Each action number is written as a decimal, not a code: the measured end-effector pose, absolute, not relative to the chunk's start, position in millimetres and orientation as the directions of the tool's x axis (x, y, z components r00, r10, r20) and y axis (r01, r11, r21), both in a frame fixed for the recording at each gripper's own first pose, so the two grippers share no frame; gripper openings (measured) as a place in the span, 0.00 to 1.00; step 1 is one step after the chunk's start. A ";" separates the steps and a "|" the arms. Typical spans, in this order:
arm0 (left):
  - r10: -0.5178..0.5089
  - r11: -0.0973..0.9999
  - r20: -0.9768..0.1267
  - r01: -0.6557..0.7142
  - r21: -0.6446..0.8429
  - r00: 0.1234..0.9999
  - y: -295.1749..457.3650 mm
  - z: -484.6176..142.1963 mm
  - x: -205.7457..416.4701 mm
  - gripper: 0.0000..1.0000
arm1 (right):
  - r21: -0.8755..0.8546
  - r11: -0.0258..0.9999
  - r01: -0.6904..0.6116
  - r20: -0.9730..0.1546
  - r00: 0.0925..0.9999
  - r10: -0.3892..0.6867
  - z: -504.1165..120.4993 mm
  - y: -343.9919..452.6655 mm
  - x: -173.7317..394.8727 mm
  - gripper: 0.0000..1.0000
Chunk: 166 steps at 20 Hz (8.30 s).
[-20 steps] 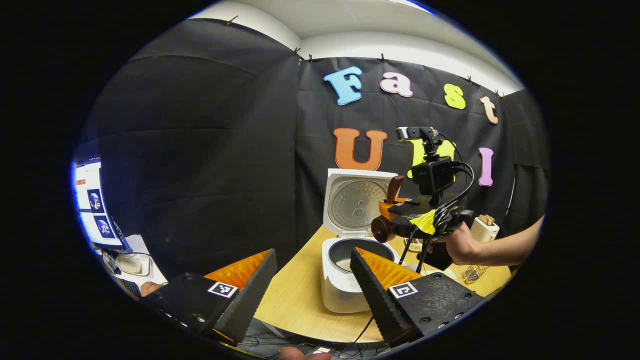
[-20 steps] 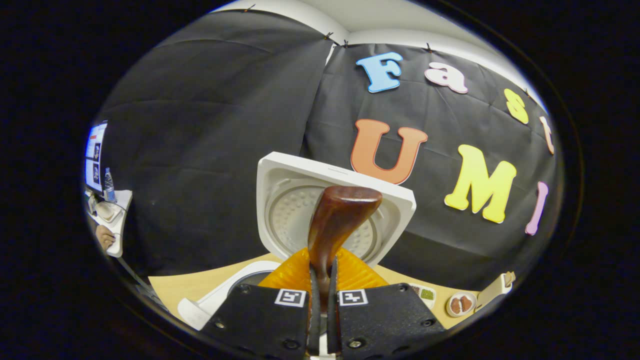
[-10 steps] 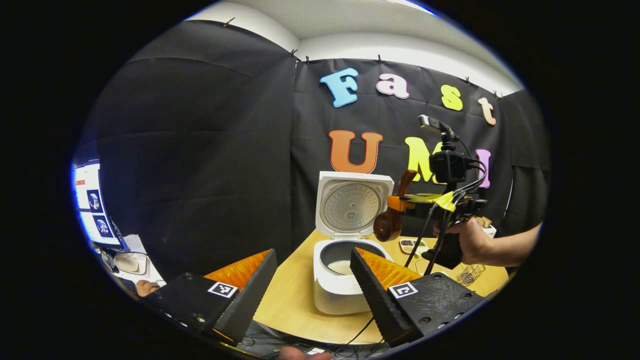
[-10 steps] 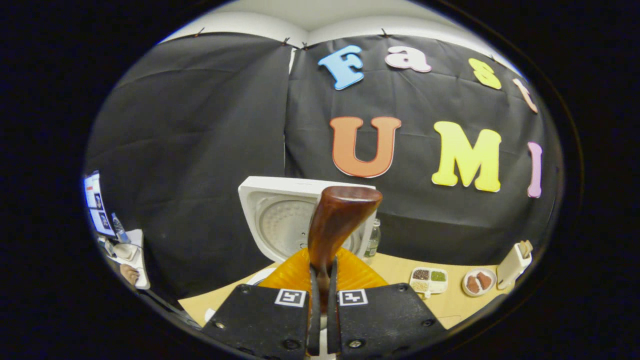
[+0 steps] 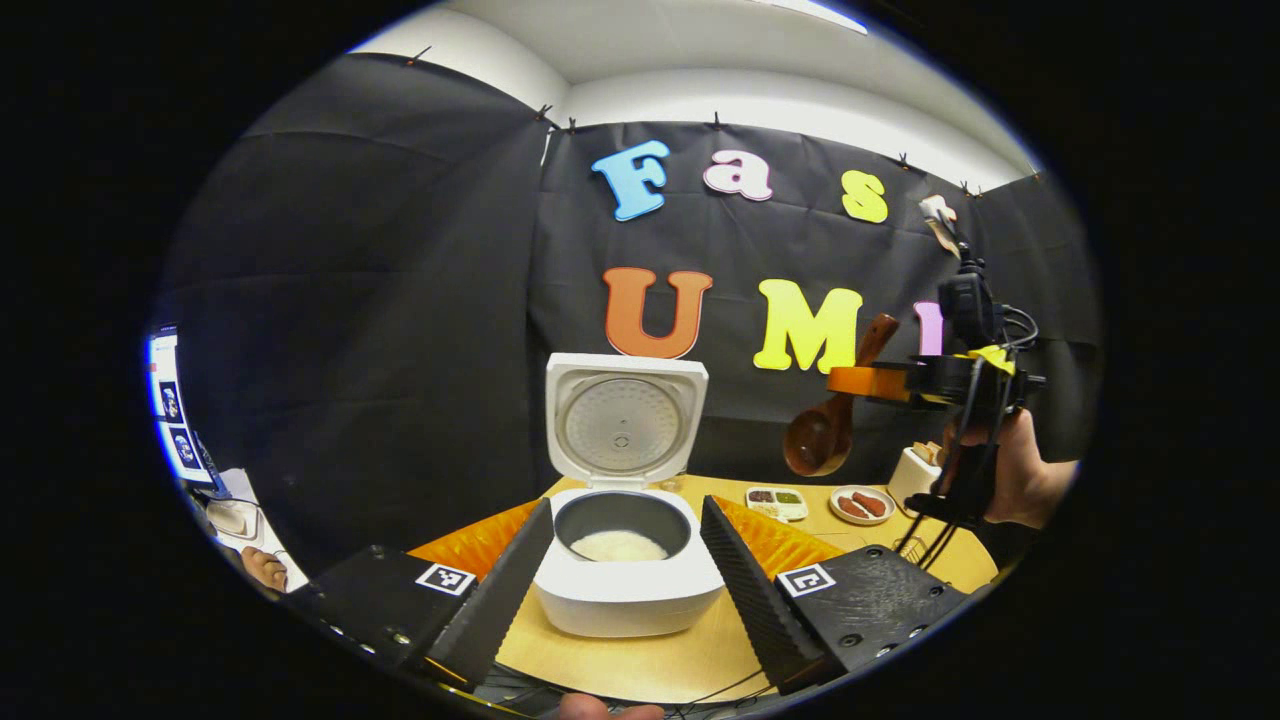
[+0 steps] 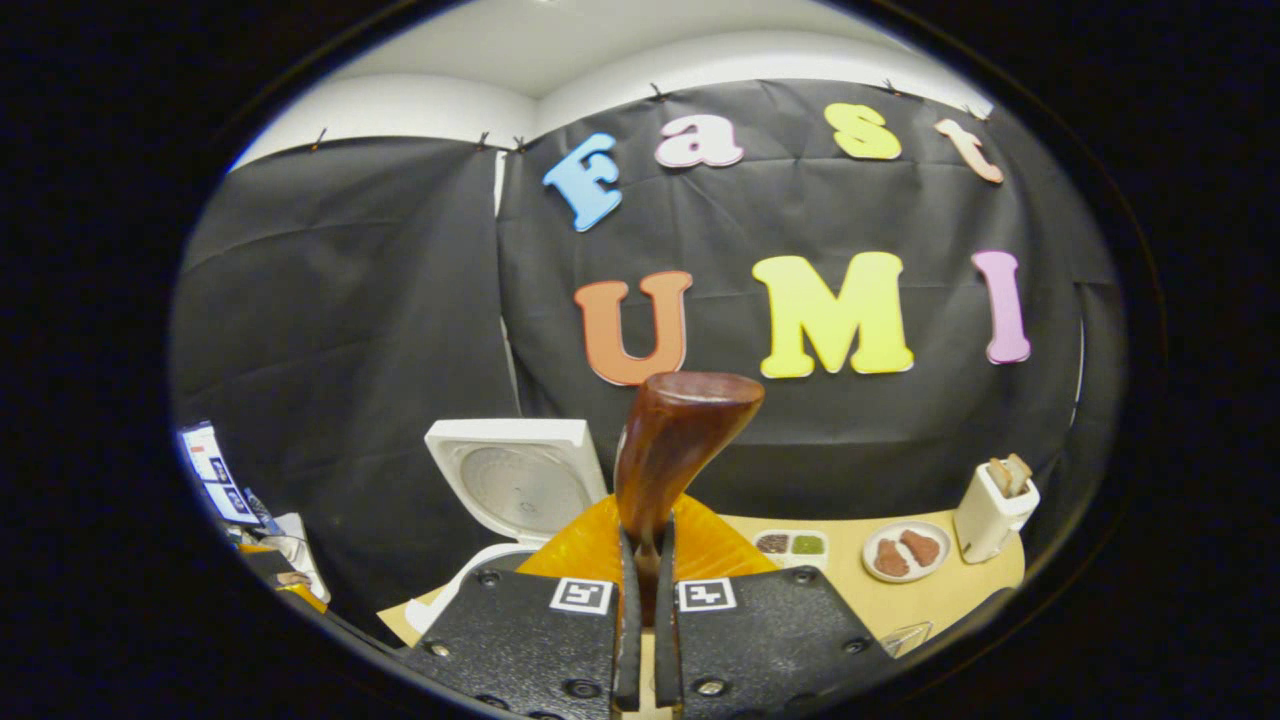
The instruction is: Close the left gripper, press the button to open the rice cooker; take a wooden spoon from the chopstick holder with the right hand, scoop a spoonful of rice and pour it into the rice cooker, then put the wooden spoon back into the chopstick holder.
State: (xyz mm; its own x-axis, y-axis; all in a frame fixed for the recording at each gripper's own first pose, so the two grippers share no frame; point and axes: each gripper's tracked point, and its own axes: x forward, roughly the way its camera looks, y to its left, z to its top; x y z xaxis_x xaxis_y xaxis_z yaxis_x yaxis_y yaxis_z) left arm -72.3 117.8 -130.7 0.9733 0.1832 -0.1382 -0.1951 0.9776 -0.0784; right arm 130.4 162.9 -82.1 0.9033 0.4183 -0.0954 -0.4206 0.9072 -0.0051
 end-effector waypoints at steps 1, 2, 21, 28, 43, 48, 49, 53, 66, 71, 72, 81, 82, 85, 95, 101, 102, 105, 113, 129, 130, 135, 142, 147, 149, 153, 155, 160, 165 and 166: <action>0.171 0.980 -0.142 -0.184 -0.079 0.975 108.4 -130.6 -68.4 0.94 | -0.001 0.916 -0.401 -0.097 0.912 0.399 -81.4 139.0 130.2 0.11; 0.163 0.981 -0.140 -0.175 -0.080 0.977 98.8 -128.9 -66.0 0.94 | 0.003 0.924 -0.382 -0.097 0.920 0.380 -83.5 119.2 129.9 0.11; 0.196 0.977 -0.198 -0.209 -0.043 0.960 24.9 -128.6 -60.0 0.94 | 0.156 0.987 0.024 -0.330 0.943 0.029 -244.0 -141.5 179.0 0.11; 0.246 0.965 -0.222 -0.259 -0.031 0.943 34.3 -127.8 -69.6 0.94 | 0.166 0.985 0.055 -0.393 0.919 0.015 -302.3 -141.8 195.6 0.11; 0.229 0.971 -0.241 -0.239 -0.015 0.943 40.2 -126.8 -57.5 0.94 | 0.171 0.983 0.064 -0.398 0.917 0.009 -329.0 -135.6 199.9 0.30; 0.190 0.979 -0.211 -0.201 -0.031 0.959 37.0 -119.4 -42.5 0.94 | 0.132 0.987 0.091 -0.371 0.928 -0.036 -310.3 -142.8 189.3 0.77; 0.185 0.980 -0.200 -0.195 -0.034 0.962 38.0 -116.2 -39.3 0.94 | 0.134 0.986 0.096 -0.364 0.931 -0.042 -303.7 -145.6 185.6 0.83; 0.174 0.983 -0.157 -0.182 -0.036 0.972 44.0 -107.0 -23.0 0.94 | 0.137 0.981 0.136 -0.336 0.938 -0.083 -277.3 -158.5 171.5 0.92; 0.246 0.969 0.022 -0.246 0.006 0.969 116.5 -24.4 89.7 0.94 | 0.050 0.992 0.120 -0.069 0.991 -0.116 -133.4 -155.3 107.9 0.99; 0.290 0.957 0.021 -0.290 0.022 0.957 158.3 -14.3 144.2 0.95 | 0.085 0.991 0.107 -0.093 0.991 -0.099 -142.0 -133.5 80.2 0.99; 0.302 0.953 0.004 -0.302 0.009 0.953 168.4 -18.3 156.4 0.95 | 0.090 0.991 0.101 -0.107 0.990 -0.091 -146.5 -128.2 75.3 1.00; 0.340 0.940 -0.107 -0.340 0.012 0.935 231.3 -68.8 234.3 0.95 | 0.076 0.975 0.209 -0.204 0.960 -0.190 -183.3 -129.3 29.9 1.00; 0.334 0.942 -0.112 -0.336 0.005 0.936 233.0 -70.8 241.2 0.95 | 0.076 0.970 0.233 -0.211 0.954 -0.213 -186.4 -133.6 26.1 1.00; 0.320 0.946 -0.152 -0.325 -0.006 0.935 236.3 -83.0 249.0 0.95 | 0.099 0.950 0.296 -0.217 0.938 -0.269 -187.8 -142.7 13.2 1.00; 0.296 0.953 -0.262 -0.304 0.009 0.919 225.9 -100.1 222.4 0.98 | 0.103 0.953 0.283 -0.211 0.943 -0.258 -186.1 -129.4 10.9 1.00; 0.276 0.957 -0.319 -0.290 0.005 0.907 198.4 -123.8 160.5 0.97 | 0.100 0.976 0.193 -0.220 0.961 -0.168 -191.5 -112.9 16.6 1.00; 0.275 0.958 -0.326 -0.288 0.008 0.905 193.7 -131.3 149.5 0.97 | 0.104 0.979 0.177 -0.225 0.963 -0.150 -194.2 -109.7 16.0 1.00; 0.260 0.956 -0.392 -0.292 -0.024 0.883 176.4 -162.4 113.4 0.97 | 0.085 0.985 0.151 -0.245 0.961 -0.127 -201.5 -107.3 13.9 1.00; 0.208 0.957 -0.551 -0.285 -0.058 0.808 151.5 -249.7 64.6 0.97 | 0.085 0.989 0.123 -0.285 0.954 -0.094 -213.1 -95.0 1.3 1.00; 0.191 0.958 -0.607 -0.280 -0.055 0.771 149.8 -302.8 51.5 0.97 | 0.075 0.995 0.062 -0.303 0.952 -0.037 -216.2 -52.3 -0.2 1.00; 0.197 0.963 -0.598 -0.268 -0.031 0.777 149.9 -303.0 48.7 0.97 | 0.077 0.995 0.061 -0.306 0.951 -0.034 -217.3 -50.8 0.2 1.00; 0.186 0.966 -0.566 -0.254 -0.042 0.803 149.0 -304.3 50.4 0.98 | 0.078 0.996 0.039 -0.318 0.948 -0.013 -220.5 -39.8 0.4 1.00; 0.187 0.975 -0.510 -0.220 -0.004 0.840 149.2 -297.5 53.2 0.96 | 0.066 0.998 0.000 -0.302 0.953 0.020 -208.5 -24.5 0.8 1.00; 0.171 0.969 -0.466 -0.233 -0.078 0.868 144.9 -283.2 52.7 0.94 | 0.048 0.999 -0.006 -0.289 0.957 0.019 -201.8 -22.6 1.4 1.00; 0.167 0.969 -0.431 -0.229 -0.094 0.886 145.5 -267.7 51.2 0.94 | 0.045 0.999 0.000 -0.279 0.960 0.012 -196.9 -22.4 1.9 1.00; 0.130 0.980 -0.306 -0.169 -0.104 0.943 132.5 -209.0 40.2 0.94 | 0.032 0.999 0.010 -0.222 0.975 -0.003 -175.8 -14.6 0.1 1.00; 0.104 0.987 -0.243 -0.129 -0.092 0.964 121.1 -179.3 30.2 0.94 | 0.020 1.000 0.018 -0.186 0.982 -0.014 -163.8 -6.7 -5.8 1.00; 0.009 0.998 -0.122 -0.016 -0.060 0.992 77.2 -122.7 -7.6 0.94 | 0.002 1.000 0.016 -0.094 0.995 -0.016 -129.5 18.9 -32.7 1.00; 0.000 0.999 -0.041 -0.002 -0.034 0.999 43.0 -83.2 -65.2 0.93 | -0.017 1.000 -0.012 0.004 1.000 0.012 -101.8 21.2 -69.3 1.00; 0.008 1.000 -0.037 -0.009 -0.030 0.999 35.5 -80.1 -77.1 0.94 | -0.011 1.000 -0.026 0.017 1.000 0.026 -99.7 20.6 -78.0 0.99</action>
